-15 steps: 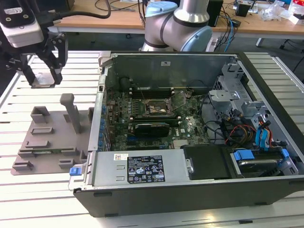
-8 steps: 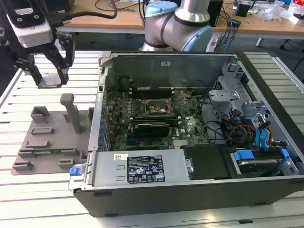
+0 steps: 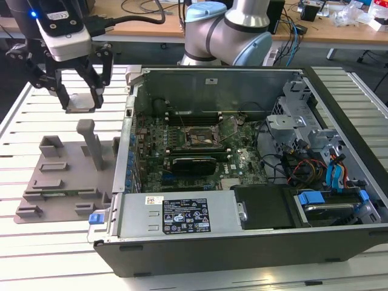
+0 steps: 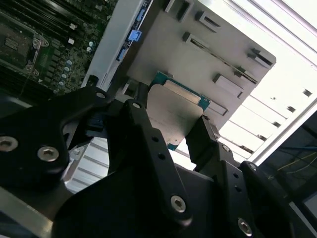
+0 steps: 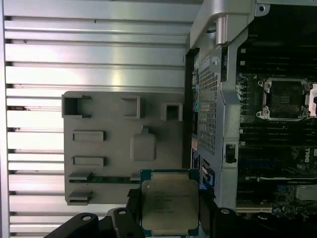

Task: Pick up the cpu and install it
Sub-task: 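Pick up the cpu and move it towards the insertion slot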

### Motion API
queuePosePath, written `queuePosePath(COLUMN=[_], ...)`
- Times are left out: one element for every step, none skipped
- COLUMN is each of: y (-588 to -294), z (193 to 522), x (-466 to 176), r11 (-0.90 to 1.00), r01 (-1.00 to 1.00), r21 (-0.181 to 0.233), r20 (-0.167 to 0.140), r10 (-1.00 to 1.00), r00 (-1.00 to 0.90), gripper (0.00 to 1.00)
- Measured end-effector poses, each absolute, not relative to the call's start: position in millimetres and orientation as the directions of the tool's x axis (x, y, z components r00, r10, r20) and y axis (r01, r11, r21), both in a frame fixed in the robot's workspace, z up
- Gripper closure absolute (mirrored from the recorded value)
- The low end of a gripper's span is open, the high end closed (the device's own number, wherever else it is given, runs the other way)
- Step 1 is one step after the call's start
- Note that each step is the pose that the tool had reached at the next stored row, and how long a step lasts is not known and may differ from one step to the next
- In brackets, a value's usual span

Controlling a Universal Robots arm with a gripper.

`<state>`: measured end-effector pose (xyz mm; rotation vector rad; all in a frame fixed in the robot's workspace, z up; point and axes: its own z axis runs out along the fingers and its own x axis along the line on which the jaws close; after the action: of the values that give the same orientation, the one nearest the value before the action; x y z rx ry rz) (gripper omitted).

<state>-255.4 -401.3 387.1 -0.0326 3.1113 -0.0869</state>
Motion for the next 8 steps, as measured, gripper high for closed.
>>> queuePosePath(y=[-401,-401,-401,-401,-401,-401,-401,-401], z=[387,387,387,387,387,387,387,387], x=[-253,-252,-250,-248,-245,-242,-241,-240], r11=[0.998,0.998,0.998,0.998,0.998,0.998,0.998,0.998], r01=[-0.02,-0.02,-0.02,-0.02,-0.02,-0.02,-0.02,-0.02], r21=[-0.056,-0.057,-0.057,-0.057,-0.058,-0.058,-0.059,-0.059], r20=[-0.028,-0.028,-0.028,-0.028,-0.028,-0.028,-0.028,-0.028], r10=[-0.022,-0.022,-0.022,-0.022,-0.022,-0.022,-0.022,-0.022], r00=[-0.999,-0.999,-0.999,-0.999,-0.999,-0.999,-0.999,-0.999], gripper=[0.45,0.45,0.45,0.45,0.45,0.45,0.45,0.45])
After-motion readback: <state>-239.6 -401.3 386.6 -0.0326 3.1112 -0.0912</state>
